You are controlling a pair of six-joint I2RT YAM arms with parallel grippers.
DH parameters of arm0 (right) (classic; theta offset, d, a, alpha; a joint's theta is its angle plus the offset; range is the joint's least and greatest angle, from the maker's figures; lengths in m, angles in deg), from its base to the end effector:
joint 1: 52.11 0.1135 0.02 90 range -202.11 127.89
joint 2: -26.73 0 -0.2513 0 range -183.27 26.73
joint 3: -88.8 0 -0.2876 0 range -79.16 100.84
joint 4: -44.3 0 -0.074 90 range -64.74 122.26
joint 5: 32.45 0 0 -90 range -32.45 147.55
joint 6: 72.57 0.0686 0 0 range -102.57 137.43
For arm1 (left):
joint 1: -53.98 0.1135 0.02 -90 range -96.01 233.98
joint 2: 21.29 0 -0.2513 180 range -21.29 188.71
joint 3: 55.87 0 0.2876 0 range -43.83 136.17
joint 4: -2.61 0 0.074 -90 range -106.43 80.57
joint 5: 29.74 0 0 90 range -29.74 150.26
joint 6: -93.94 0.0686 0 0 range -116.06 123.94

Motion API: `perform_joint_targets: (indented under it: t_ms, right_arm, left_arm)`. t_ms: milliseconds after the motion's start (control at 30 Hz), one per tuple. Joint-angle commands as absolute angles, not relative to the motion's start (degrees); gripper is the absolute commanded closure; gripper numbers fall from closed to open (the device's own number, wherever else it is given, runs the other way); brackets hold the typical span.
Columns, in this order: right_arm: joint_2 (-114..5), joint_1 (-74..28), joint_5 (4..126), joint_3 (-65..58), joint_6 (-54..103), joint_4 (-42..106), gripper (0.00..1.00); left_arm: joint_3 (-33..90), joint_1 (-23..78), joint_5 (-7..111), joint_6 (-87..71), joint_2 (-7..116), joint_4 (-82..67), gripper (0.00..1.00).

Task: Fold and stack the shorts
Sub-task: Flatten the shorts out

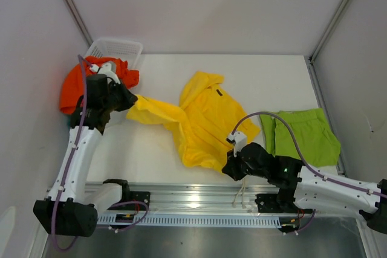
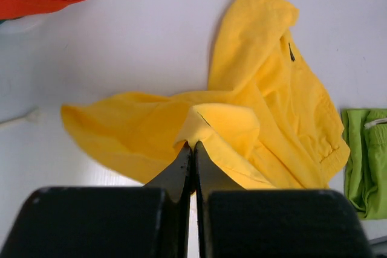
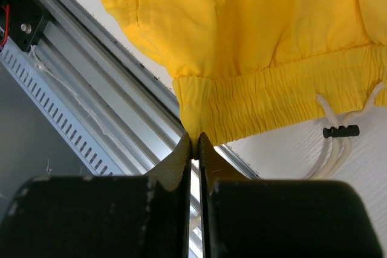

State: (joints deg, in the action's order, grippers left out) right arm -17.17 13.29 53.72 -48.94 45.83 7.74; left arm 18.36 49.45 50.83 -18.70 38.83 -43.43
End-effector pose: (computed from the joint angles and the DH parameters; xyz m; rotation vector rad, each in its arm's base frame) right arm 0.1034 0.2148 0.1914 -0.7133 2.2528 0.7837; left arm 0.2922 -0.0344 0.3266 -0.2413 2.1400 -0.4530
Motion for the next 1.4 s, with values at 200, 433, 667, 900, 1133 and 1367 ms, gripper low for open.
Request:
perform_joint_targets:
  t_ms: [200, 433, 667, 900, 1133, 1367]
  right_arm:
    - [-12.56, 14.33, 42.98, -41.55, 48.01, 0.98, 1.00]
    - [-9.13, 13.89, 37.16, -29.34, 44.77, -1.23, 1.00]
    - [-12.02, 14.33, 46.47, -12.99, 38.18, -3.07, 1.00]
    - [-18.09, 14.42, 50.88, 8.71, 36.94, -14.13, 1.00]
    - [-17.57, 14.42, 53.25, 23.50, 37.47, -18.99, 1.00]
    - [-18.35, 20.12, 28.41, 23.50, 40.28, -24.69, 1.00]
  left_arm:
    - [28.58, 68.12, 40.14, -13.56, 36.81, -55.39, 1.00]
    - [34.39, 72.79, 40.40, -19.35, 35.23, -54.35, 1.00]
    - [47.71, 75.43, 38.63, -22.96, 34.09, -58.11, 1.00]
    - [71.21, 75.43, 48.28, -23.57, 37.33, -65.42, 1.00]
    - [66.16, 75.52, 49.18, -29.63, 33.74, -53.51, 1.00]
    - [62.35, 75.52, 50.42, -32.71, 30.92, -47.15, 1.00]
